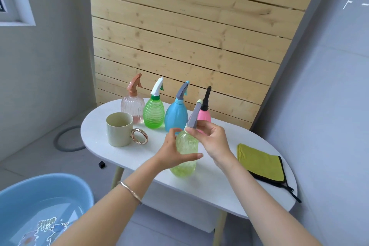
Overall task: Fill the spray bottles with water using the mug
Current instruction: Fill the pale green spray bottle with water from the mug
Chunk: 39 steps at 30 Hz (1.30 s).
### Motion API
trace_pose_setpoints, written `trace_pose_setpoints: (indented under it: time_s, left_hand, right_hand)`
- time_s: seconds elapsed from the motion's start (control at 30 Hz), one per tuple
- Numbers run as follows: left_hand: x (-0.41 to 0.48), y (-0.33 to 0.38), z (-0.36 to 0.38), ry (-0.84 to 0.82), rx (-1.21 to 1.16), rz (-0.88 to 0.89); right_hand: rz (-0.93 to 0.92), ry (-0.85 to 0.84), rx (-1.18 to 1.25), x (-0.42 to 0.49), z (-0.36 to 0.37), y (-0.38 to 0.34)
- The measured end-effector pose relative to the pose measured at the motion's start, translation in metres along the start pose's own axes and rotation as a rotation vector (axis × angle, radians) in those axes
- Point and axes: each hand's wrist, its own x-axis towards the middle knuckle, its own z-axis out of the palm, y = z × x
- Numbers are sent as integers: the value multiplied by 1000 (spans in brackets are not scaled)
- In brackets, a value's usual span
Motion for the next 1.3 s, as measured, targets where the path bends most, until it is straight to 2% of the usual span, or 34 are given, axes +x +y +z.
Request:
trace_pose_setpoints:
  time_s: [0.07,0.13,0.27,0.33,0.43,0.5,0.7,0.8,0.9,0.97,1.13,1.3]
  left_hand:
    - [-4,0,-14,-168,-91,-36]
    - [-5,-3,-22,-222,-148,-35]
    - [1,0,-8,-9,-26,-10]
    - [1,0,-2,39,11,11]
    - [-3,-5,-9,-138,-78,-33]
    - [-4,-8,-14,-188,-162,-23]
    - [-5,-2,9,119,-76,7]
    - [-6,-5,11,79,-95,5]
    - [-9,-11,3,-57,-102,3]
    - [-7,-16,0,-91,-94,28]
    - [0,-19,0,-29,-123,-25]
    - [0,-16,6,56,-119,1]
  right_hand:
    - [20,-53,-3,1,-3,-2]
    - [29,-80,-3,1,-4,-2]
    - [-5,-6,-34,-1,-2,-1]
    - [-24,24,-55,-1,-2,-1]
    - [-23,-4,-66,-1,-3,-3]
    - [-21,-7,-82,0,-4,-3]
    - [-143,300,-251,-7,16,10]
    - [-145,260,-249,-7,14,11]
    - [-101,67,-250,-7,3,7]
    - [-77,-34,-256,-7,0,8]
    - [-129,59,-227,-8,5,9]
    - [-156,157,-226,-9,12,12]
